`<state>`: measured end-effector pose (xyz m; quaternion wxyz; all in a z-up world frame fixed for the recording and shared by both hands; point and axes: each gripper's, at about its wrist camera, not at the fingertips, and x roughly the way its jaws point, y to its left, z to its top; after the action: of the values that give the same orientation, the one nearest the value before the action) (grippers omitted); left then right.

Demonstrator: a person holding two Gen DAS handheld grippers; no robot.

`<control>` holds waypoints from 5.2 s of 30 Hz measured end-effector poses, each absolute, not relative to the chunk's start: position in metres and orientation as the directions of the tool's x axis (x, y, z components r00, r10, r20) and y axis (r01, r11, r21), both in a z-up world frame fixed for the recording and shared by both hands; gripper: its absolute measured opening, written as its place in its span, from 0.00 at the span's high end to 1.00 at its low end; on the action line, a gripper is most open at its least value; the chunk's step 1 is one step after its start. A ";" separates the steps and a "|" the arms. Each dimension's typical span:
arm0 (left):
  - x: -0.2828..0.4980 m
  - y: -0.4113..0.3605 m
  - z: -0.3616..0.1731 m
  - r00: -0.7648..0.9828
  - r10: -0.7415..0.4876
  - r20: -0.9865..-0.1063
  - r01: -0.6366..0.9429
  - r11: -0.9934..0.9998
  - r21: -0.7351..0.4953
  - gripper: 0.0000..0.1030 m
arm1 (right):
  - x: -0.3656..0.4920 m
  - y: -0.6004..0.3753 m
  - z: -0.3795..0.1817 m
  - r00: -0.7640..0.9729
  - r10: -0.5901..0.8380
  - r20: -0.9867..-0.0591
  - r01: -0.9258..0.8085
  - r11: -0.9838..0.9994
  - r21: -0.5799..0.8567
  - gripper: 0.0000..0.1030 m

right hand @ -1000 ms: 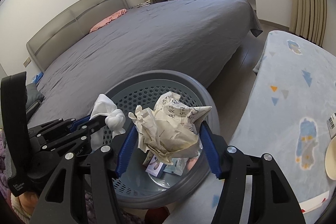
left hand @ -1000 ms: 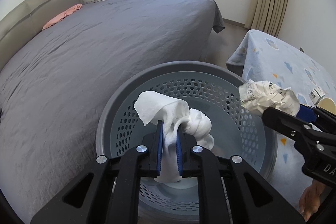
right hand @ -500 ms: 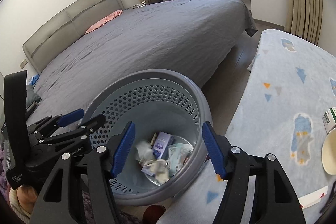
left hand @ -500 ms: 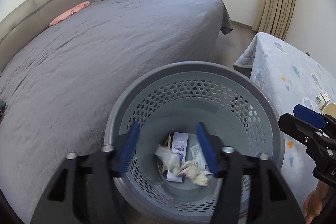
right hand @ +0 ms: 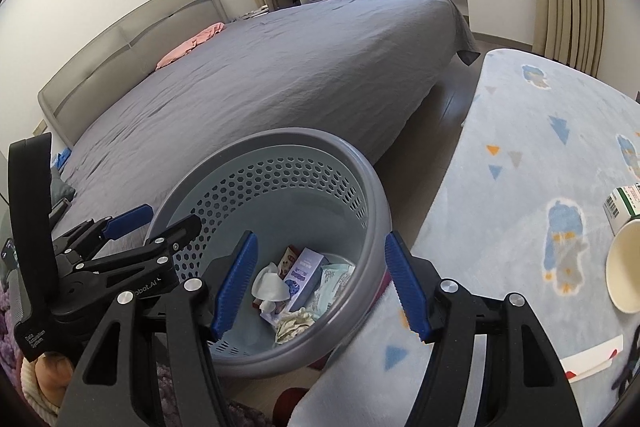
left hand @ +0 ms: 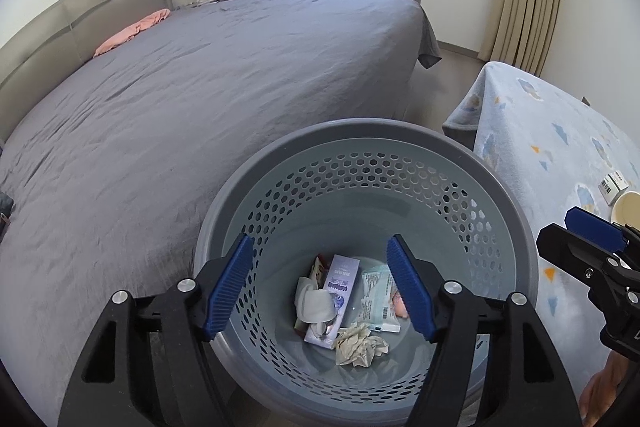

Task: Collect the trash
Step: 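Move both open tools back over the bed toward the card and hair tie, then grasp the black hair tie with the right tool while the left tool grasps the playing card, then carry the card and hair tie over the grey basket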

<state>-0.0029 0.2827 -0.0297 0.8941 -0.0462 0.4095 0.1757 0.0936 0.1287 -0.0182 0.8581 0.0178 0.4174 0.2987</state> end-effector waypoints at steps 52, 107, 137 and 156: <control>-0.015 0.081 -0.008 0.683 0.036 -0.729 -0.042 0.999 0.009 0.06 | 0.036 -0.140 -0.042 0.602 0.170 -0.780 -0.090 0.985 0.145 0.37; 0.053 -0.032 -0.063 0.532 -0.007 -0.846 -0.025 0.999 -0.024 0.06 | 0.040 -0.220 -0.042 0.645 0.190 -0.740 0.088 0.944 0.319 0.84; 0.062 -0.037 -0.072 0.552 0.012 -0.833 -0.023 1.000 0.000 0.18 | 0.038 -0.217 -0.040 0.639 0.243 -0.730 0.049 0.934 0.354 0.84; 0.004 0.038 -0.007 0.671 0.052 -0.739 -0.071 0.997 0.006 0.19 | 0.030 -0.168 -0.017 0.660 0.279 -0.697 -0.067 0.946 0.316 0.84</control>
<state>0.0041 0.0381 -0.0069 0.9141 -0.0116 0.4039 0.0336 0.0299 -0.1675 -0.0170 0.9015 0.1327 0.4007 0.0960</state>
